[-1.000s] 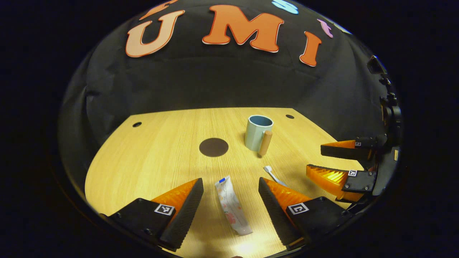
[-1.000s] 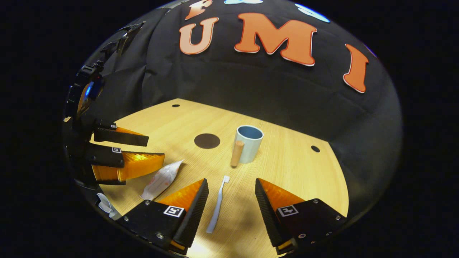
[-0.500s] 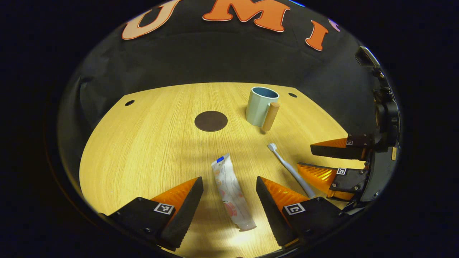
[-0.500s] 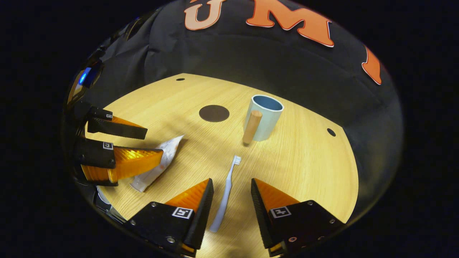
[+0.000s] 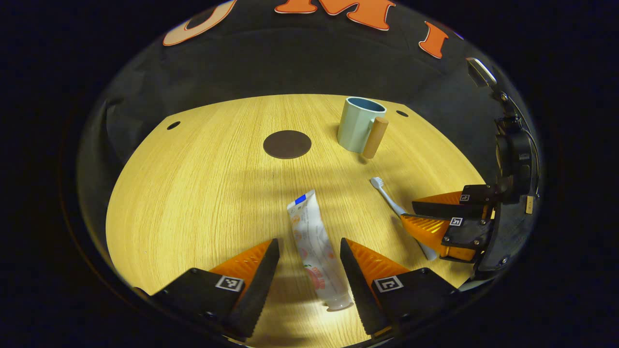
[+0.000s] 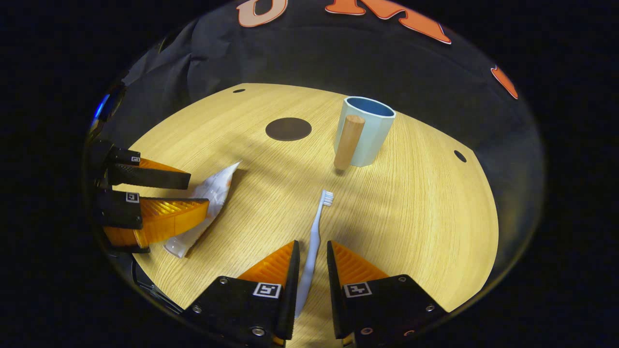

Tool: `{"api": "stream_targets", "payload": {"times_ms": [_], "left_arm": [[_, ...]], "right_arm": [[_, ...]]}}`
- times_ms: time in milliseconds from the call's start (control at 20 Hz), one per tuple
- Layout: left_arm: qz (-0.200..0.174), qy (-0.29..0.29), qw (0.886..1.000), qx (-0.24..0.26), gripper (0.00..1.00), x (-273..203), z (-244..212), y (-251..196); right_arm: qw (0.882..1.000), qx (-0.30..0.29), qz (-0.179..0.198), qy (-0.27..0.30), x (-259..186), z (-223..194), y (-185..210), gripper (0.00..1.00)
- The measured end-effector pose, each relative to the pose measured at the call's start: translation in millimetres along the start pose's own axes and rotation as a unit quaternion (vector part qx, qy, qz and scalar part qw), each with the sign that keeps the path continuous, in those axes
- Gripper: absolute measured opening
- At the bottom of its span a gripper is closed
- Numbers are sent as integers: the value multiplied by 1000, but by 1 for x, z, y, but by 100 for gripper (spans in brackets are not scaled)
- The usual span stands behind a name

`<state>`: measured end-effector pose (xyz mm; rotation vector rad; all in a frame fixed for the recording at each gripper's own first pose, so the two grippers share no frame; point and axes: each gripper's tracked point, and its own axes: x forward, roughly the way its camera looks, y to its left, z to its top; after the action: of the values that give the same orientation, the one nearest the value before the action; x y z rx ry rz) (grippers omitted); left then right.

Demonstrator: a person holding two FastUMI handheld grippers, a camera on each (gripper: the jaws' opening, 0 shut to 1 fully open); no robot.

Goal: Put the toothbrush and toothpaste on the desktop into the cup, then pick up the cup and place it on the coaster on the desktop.

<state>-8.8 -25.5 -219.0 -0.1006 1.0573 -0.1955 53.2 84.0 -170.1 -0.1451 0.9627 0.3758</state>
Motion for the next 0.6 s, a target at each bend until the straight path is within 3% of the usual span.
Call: {"api": "stream_targets", "payload": {"times_ms": [200,300,350,450,500,600], "left_arm": [[-18,22,999,-17,70,17,-13,-3],[-12,20,1000,-19,51,20,-9,-1],[-15,28,999,-18,44,18,-10,-3],[-14,30,999,-30,43,17,3,-2],[-15,30,999,-32,36,14,11,-2],[-17,28,999,-38,33,12,10,-2]], "right_arm": [[1000,-9,-6,3,6,-3,3,32],[1000,-4,-3,0,7,-1,4,27],[1000,4,2,4,4,1,6,31],[1000,18,8,0,6,3,9,17],[1000,24,10,-2,8,4,6,11],[1000,26,14,-5,7,7,5,7]]}}
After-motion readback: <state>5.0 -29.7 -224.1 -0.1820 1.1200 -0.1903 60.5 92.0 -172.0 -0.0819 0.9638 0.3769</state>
